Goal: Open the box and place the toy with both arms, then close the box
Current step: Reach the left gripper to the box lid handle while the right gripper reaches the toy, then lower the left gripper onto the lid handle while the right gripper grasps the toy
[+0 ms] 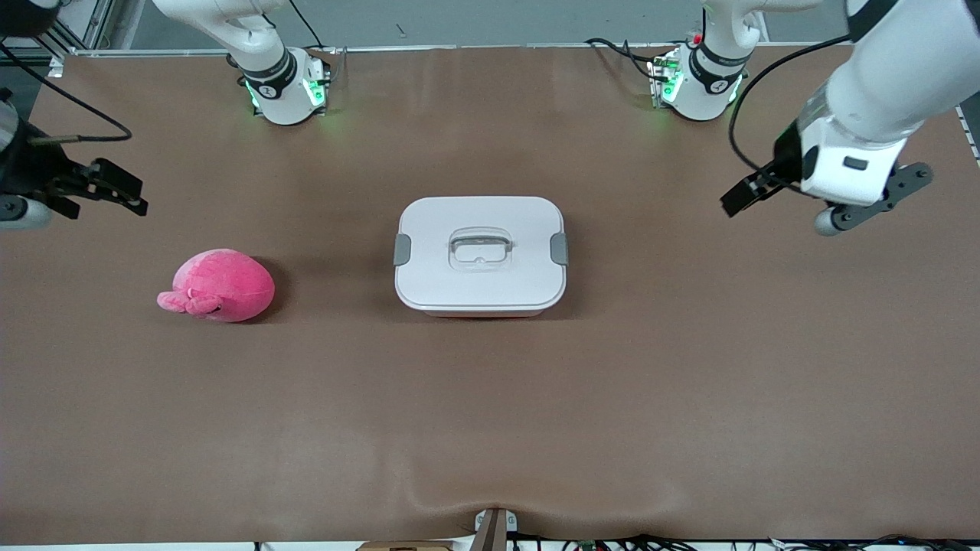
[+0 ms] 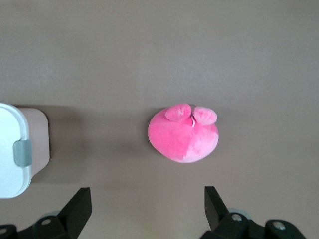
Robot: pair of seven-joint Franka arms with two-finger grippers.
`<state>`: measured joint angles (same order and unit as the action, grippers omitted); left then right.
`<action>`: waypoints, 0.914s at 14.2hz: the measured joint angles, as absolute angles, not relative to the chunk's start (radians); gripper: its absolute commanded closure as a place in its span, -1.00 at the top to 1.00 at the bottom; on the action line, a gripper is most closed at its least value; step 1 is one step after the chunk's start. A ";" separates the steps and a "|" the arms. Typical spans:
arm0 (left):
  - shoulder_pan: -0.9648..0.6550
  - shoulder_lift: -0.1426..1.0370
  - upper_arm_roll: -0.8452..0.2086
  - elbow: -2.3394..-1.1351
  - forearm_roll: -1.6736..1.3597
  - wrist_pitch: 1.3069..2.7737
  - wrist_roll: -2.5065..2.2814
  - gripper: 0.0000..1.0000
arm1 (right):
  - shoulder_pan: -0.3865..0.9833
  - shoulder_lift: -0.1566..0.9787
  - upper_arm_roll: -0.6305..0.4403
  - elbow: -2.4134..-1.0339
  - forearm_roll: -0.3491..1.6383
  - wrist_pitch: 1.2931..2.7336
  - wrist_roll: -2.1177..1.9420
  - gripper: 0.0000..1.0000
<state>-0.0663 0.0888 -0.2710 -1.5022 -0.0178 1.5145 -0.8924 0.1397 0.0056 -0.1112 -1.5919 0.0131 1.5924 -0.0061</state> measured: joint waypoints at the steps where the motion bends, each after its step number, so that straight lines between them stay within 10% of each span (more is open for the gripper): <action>1: -0.068 0.100 -0.288 -1.502 -0.020 1.535 -0.946 1.00 | 0.140 0.007 -0.111 -1.622 0.013 1.624 -0.007 1.00; 13: -0.286 0.191 -0.325 -1.501 -0.024 1.706 -1.565 1.00 | 0.123 0.061 -0.131 -1.914 0.011 1.947 -0.131 1.00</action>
<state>-0.2863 0.1915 -0.3252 -1.5009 -0.0241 1.7057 -1.5653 0.1230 0.0607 -0.1306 -1.9143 0.0114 1.9469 -0.1313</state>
